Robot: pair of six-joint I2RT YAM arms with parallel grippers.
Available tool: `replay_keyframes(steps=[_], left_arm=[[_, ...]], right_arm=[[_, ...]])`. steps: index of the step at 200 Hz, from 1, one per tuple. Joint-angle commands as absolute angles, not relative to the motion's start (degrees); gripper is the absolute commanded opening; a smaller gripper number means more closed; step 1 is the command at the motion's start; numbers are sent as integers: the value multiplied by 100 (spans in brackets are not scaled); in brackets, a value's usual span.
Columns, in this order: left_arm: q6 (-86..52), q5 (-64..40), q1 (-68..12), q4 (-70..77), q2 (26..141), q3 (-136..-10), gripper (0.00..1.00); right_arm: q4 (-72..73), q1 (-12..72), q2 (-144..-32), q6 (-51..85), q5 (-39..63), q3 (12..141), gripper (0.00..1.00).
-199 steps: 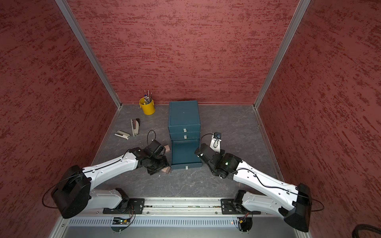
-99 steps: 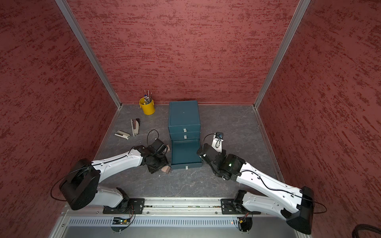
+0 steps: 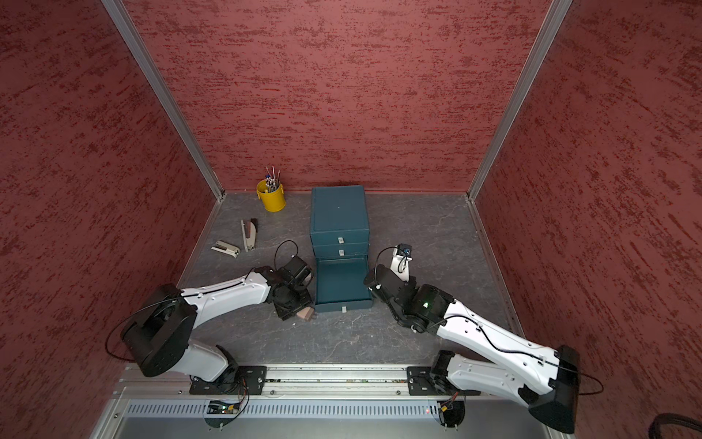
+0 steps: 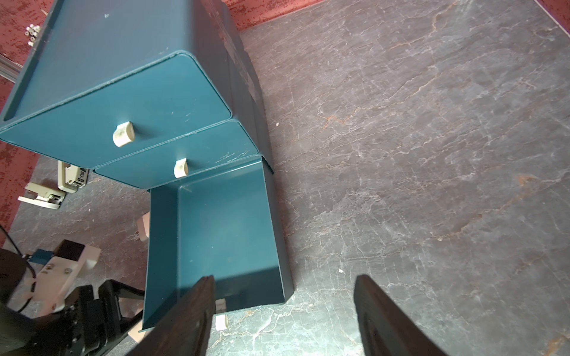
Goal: Place the plugs into the drawer by color
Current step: Pick up the plug from the center of the board.
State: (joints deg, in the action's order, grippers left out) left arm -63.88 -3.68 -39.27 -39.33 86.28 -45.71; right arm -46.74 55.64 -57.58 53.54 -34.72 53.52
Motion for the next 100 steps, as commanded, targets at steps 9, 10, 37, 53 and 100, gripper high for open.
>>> replay_keyframes(steps=[9,10,37,53,100], left_arm=[[-6508,-292,-3942,-4314,8501,-4505,57],[-6506,-291,-3940,-4319,8487,-4489,57],[-6459,-256,-3815,-4548,8023,-4209,55],[-6358,-173,-3792,-4693,7748,-4173,55],[-5766,385,-4605,-5117,7721,-4915,70]], right_arm=[[-4700,5515,-5652,5316,-3511,5320,74],[-4697,5517,-5652,5317,-3509,5318,74],[-4720,5517,-5586,5323,-3532,5245,74],[-4724,5518,-5555,5316,-3549,5221,74],[-4708,5516,-5590,5271,-3543,5253,74]])
